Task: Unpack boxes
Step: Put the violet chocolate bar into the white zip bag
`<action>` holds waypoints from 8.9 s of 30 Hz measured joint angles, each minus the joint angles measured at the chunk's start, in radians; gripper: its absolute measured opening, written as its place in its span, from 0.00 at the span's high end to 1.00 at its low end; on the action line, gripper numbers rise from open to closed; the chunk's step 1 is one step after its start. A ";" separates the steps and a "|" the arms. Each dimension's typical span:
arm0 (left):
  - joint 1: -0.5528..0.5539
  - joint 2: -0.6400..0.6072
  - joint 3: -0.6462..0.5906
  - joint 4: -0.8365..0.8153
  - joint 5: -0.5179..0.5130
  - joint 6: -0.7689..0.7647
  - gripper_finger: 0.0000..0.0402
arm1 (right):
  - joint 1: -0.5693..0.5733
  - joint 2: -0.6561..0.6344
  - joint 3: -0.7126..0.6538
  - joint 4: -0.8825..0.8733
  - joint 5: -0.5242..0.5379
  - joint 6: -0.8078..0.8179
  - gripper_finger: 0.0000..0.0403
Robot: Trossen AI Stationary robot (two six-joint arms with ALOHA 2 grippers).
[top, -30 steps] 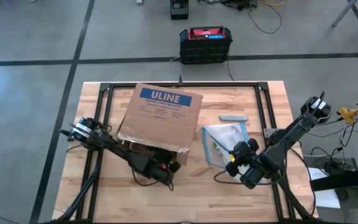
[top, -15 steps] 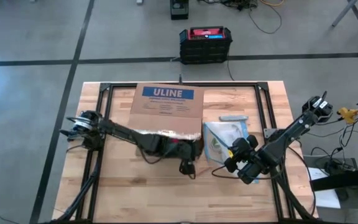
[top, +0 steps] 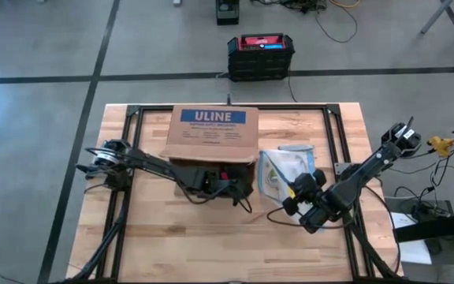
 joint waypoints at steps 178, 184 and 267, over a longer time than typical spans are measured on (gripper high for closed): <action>0.275 0.005 -0.591 0.930 0.379 0.371 0.55 | -0.001 0.152 0.000 0.370 0.024 -0.130 1.00; 0.330 0.003 -0.592 0.918 0.415 0.479 0.50 | -0.001 0.152 0.000 0.378 0.023 -0.133 1.00; 0.223 -0.083 -0.589 0.654 0.425 0.374 0.40 | 0.021 0.182 0.000 0.467 -0.003 -0.125 1.00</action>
